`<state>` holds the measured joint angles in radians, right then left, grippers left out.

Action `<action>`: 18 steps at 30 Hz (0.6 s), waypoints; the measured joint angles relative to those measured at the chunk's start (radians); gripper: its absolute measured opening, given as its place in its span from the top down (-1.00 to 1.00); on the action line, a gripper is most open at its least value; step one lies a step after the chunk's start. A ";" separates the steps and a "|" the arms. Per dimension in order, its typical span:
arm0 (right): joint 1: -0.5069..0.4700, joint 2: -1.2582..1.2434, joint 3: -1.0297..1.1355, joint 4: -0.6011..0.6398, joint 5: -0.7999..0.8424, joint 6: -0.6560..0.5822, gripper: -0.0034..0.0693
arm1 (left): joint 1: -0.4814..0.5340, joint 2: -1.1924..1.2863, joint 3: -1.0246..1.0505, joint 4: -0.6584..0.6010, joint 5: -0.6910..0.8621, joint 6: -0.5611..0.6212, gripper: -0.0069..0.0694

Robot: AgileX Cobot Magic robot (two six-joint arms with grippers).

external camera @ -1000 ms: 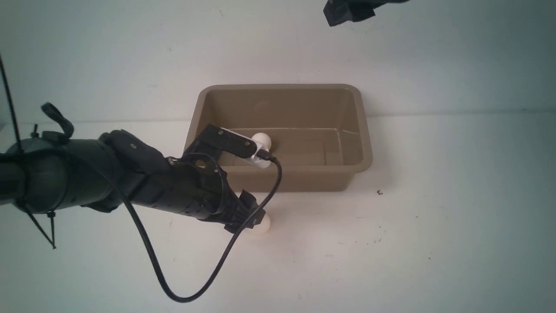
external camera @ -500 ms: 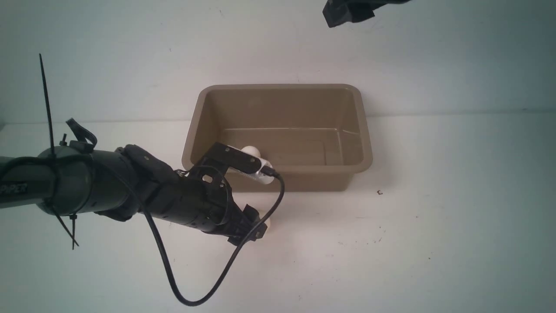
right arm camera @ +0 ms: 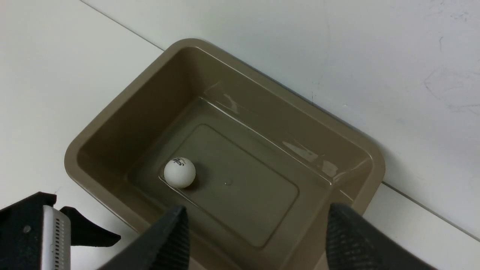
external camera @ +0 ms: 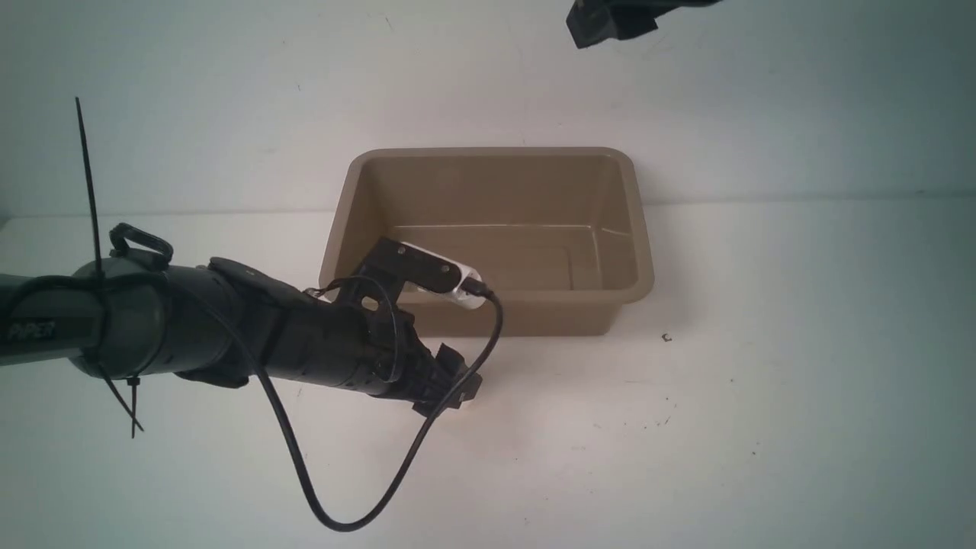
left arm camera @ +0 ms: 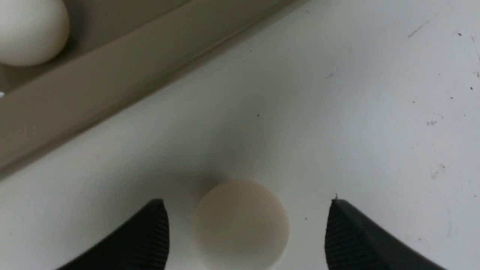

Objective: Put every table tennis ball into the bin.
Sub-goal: Use the left arm to clamp the table tennis ball closest to it

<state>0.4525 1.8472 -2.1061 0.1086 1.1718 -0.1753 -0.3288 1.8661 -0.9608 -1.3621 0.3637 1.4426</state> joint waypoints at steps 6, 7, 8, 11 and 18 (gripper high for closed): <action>0.000 0.000 0.000 0.001 0.000 0.000 -0.33 | 0.000 0.036 -0.022 -0.002 0.001 0.015 -0.50; 0.000 0.000 0.000 0.002 0.000 0.000 -0.33 | 0.000 0.042 -0.037 -0.006 0.004 0.016 -0.50; 0.000 0.000 0.000 0.002 0.000 0.000 -0.33 | 0.000 0.048 -0.046 -0.009 0.006 0.018 -0.50; 0.000 0.000 0.000 0.002 0.000 0.000 -0.33 | 0.000 0.066 -0.069 -0.015 0.016 0.018 -0.50; 0.000 0.000 0.000 0.001 0.000 0.000 -0.33 | -0.002 0.101 -0.073 -0.012 0.029 0.003 -0.50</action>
<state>0.4525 1.8472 -2.1061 0.1098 1.1718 -0.1753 -0.3307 1.9672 -1.0334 -1.3739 0.3931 1.4453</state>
